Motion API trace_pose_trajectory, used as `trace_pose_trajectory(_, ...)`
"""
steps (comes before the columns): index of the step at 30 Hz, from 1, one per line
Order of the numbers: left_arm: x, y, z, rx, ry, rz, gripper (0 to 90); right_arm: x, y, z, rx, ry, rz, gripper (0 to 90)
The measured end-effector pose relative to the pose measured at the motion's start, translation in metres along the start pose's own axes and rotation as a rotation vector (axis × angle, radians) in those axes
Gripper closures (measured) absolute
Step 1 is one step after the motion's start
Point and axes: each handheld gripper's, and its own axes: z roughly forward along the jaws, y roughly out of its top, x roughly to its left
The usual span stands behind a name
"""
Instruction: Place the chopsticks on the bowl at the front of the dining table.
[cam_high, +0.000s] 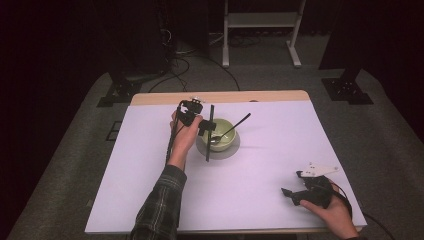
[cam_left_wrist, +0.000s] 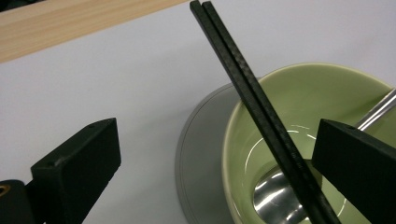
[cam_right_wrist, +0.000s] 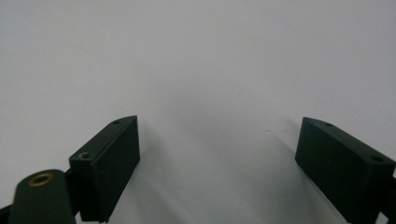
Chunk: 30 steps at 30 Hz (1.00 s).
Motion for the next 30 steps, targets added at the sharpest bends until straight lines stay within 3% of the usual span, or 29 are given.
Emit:
trace_pose_trajectory(10, 0.006, -0.018, -0.038, -0.042, -0.017, 0.009, 0.3, 0.0, 0.0, 0.0, 0.0, -0.001, -0.001, 12.2)
trace_pose_trajectory(19, 0.006, -0.061, -0.065, -0.042, -0.01, 0.018, 0.3, 0.0, 0.0, 0.0, 0.0, -0.001, -0.003, 12.2)
trace_pose_trajectory(25, 0.002, -0.088, -0.069, -0.028, -0.022, 0.018, 0.3, 0.0, 0.0, 0.0, 0.001, -0.003, -0.001, 12.2)
trace_pose_trajectory(30, 0.001, -0.1, -0.064, -0.007, -0.026, 0.014, 0.3, 0.0, 0.0, 0.0, 0.001, -0.002, -0.003, 12.2)
